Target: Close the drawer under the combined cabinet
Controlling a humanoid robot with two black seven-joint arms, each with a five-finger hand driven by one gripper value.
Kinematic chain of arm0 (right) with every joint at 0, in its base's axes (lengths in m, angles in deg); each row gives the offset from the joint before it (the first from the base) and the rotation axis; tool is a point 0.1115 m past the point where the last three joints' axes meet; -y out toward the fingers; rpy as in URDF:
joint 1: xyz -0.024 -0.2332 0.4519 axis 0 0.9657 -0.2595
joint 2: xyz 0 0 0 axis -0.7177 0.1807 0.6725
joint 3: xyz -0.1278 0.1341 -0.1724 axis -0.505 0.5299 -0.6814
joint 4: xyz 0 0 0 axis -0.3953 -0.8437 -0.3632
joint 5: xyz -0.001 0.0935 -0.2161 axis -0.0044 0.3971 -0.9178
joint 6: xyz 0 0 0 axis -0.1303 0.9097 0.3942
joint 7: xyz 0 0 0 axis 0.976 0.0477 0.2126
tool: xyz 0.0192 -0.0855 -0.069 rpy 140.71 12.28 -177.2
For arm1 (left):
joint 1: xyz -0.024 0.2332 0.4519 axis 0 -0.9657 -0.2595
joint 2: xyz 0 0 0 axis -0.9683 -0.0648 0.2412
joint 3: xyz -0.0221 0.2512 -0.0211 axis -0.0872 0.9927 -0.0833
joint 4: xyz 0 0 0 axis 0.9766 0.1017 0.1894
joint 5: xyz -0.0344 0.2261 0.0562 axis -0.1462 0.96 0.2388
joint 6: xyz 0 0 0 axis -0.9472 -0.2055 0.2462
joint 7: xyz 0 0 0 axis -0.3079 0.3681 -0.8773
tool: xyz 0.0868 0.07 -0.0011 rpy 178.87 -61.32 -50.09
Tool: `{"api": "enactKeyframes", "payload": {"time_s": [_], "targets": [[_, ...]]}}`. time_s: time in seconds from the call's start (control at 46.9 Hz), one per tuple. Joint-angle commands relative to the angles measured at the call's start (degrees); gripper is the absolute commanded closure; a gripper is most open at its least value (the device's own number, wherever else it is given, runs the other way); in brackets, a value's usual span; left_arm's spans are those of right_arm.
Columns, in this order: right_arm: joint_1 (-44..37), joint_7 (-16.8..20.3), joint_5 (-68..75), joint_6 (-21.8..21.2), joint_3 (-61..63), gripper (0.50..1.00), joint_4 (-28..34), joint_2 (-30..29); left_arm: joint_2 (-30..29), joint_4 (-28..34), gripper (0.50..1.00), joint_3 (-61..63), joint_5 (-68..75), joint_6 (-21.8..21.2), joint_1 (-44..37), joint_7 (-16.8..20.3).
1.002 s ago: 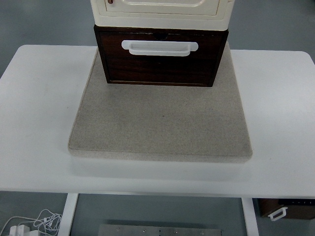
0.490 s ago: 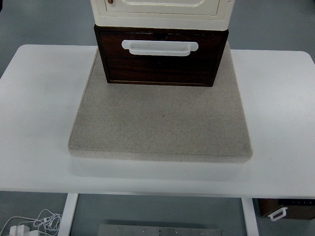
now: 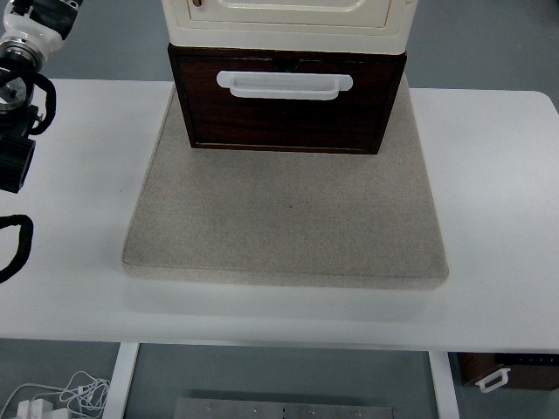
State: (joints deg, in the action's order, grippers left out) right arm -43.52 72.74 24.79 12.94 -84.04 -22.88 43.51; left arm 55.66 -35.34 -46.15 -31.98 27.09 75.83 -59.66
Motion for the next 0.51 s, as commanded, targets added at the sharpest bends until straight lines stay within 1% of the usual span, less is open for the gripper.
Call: {"api": "enactKeyframes", "payload": {"time_s": [0.0,0.149,0.256,0.49], "targets": [[0.0,0.0,0.0,0.0,0.0,0.548,0.0,0.0,1.7,1.1,0.5,0.0,0.0,0.8,-0.3,0.0],[0.0,0.0,0.0,0.0,0.0,0.548,0.0,0.0,3.9,1.8,0.5,-0.2,-0.3,2.2,-0.9,0.1],[0.1,0.0,0.0,0.0,0.0,0.548,0.0,0.0,5.1,2.9,0.5,-0.2,-1.0,2.2,-0.9,0.1],[0.2,0.0,0.1,0.0,0.4,0.548,0.0,0.0,5.3,3.7,0.5,-0.2,-3.4,2.1,-0.9,0.5]]}}
